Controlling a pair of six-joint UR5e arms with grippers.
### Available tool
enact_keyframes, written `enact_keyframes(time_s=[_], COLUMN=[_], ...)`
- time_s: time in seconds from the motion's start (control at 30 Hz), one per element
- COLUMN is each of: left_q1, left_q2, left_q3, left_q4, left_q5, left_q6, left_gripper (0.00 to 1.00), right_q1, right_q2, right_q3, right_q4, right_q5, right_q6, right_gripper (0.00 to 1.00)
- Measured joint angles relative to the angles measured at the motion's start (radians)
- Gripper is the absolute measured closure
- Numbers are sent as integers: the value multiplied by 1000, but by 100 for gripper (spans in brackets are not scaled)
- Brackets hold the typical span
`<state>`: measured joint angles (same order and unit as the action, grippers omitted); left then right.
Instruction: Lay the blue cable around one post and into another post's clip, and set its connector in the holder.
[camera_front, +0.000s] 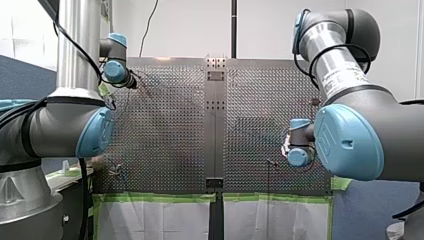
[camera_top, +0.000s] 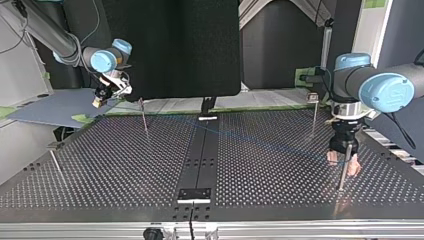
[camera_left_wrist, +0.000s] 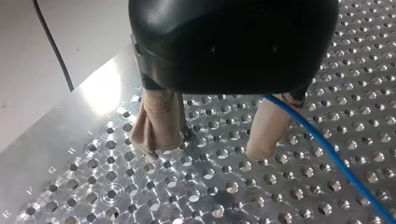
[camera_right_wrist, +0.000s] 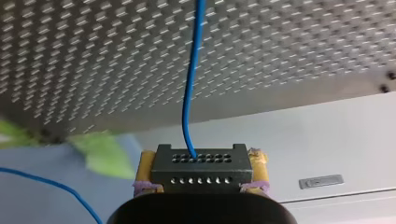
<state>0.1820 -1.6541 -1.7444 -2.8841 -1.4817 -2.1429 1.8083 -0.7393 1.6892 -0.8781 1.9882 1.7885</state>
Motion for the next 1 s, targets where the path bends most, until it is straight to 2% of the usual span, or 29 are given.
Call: enact_keyframes(time_s=[0.17, 0.3, 0.53, 0.63, 0.8, 0.93, 1.0], left_q1=[-1, -3, -5, -6, -8, -11, -12], left_q2=[0, 0, 0, 0, 0, 0, 0], left_q3=[0, 0, 0, 0, 0, 0, 0], left_q4=[0, 0, 0, 0, 0, 0, 0], left_q5=[-1, -1, -1, -1, -1, -1, -1], left_q6=[0, 0, 0, 0, 0, 0, 0], left_gripper=[0, 0, 0, 0, 0, 0, 0], right_q1=[-2, -3, -7, -13, -26, -42, -52], right_q2=[44, 77, 138, 158, 166, 167, 167], right_q3=[44, 77, 138, 167, 211, 243, 261], right_q4=[-44, -77, -138, -167, -212, -243, -261], right_q5=[-1, -3, -15, -34, -75, -106, -124], right_q6=[-37, -60, -68, -75, -99, -100, -92], right_gripper=[100, 100, 100, 100, 100, 100, 100])
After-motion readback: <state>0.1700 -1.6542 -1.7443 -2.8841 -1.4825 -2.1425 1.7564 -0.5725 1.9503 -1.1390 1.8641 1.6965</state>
